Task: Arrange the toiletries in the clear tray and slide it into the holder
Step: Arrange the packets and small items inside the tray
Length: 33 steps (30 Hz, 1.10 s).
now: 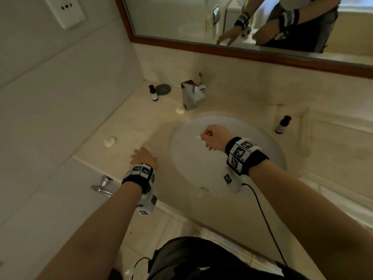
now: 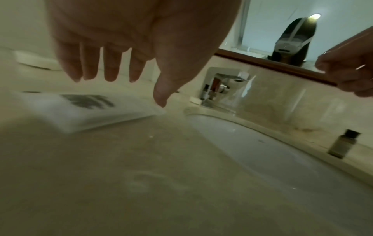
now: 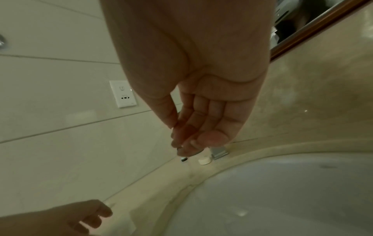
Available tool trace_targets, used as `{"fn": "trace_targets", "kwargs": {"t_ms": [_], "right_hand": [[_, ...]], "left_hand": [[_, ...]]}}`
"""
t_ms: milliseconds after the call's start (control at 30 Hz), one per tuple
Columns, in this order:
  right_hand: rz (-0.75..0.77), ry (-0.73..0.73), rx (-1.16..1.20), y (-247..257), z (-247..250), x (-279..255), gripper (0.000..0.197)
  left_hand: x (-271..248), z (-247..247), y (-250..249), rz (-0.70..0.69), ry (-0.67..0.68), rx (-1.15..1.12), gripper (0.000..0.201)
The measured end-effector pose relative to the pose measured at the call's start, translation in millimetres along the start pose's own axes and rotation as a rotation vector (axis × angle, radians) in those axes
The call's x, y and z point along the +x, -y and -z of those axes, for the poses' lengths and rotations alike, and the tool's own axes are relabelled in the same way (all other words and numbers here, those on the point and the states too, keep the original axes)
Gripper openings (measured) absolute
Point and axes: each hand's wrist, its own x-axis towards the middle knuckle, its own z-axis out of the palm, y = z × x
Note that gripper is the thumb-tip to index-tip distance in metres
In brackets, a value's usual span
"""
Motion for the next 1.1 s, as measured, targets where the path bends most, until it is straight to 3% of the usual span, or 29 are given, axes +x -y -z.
{"fn": "trace_targets", "kwargs": {"t_ms": [133,233,300,400,533,600,733,833,900,1000,1100], "right_hand": [[0.008,0.032,-0.009,23,-29,29,0.019],[-0.014,0.03,0.002,31,-43,44,0.02],[-0.015,0.022,0.001,35,-50,50,0.019],[-0.028,0.015,0.048,40,-59,56,0.019],[-0.025,0.095,0.107,44,-64,54,0.038],[-0.02,0.122,0.145,41,-62,50,0.046],[-0.022,0.062,0.382,23,-46,33,0.026],[-0.049,-0.054,0.523,-4,-25,11,0.005],[-0.059,-0.142,0.478,-29,-8,-9,0.01],[-0.1,-0.206,0.324,-68,21,-49,0.029],[-0.164,-0.21,0.283,-106,47,-94,0.026]], "left_hand": [[33,6,35,0.007,0.076,0.001,0.081],[56,10,49,-0.047,0.184,-0.156,0.086],[67,12,53,-0.107,0.238,-0.271,0.082],[63,21,46,-0.203,0.203,-0.527,0.058],[40,45,12,-0.396,0.164,-0.863,0.014],[34,51,-8,-0.46,0.154,-0.907,0.033],[9,54,-53,-0.567,0.316,-1.041,0.011],[-16,44,-86,-0.638,0.429,-1.063,0.005],[-35,35,-106,-0.699,0.491,-1.063,0.006],[-67,21,-136,-0.77,0.599,-0.975,0.027],[-105,-1,-169,-0.854,0.726,-0.85,0.016]]}}
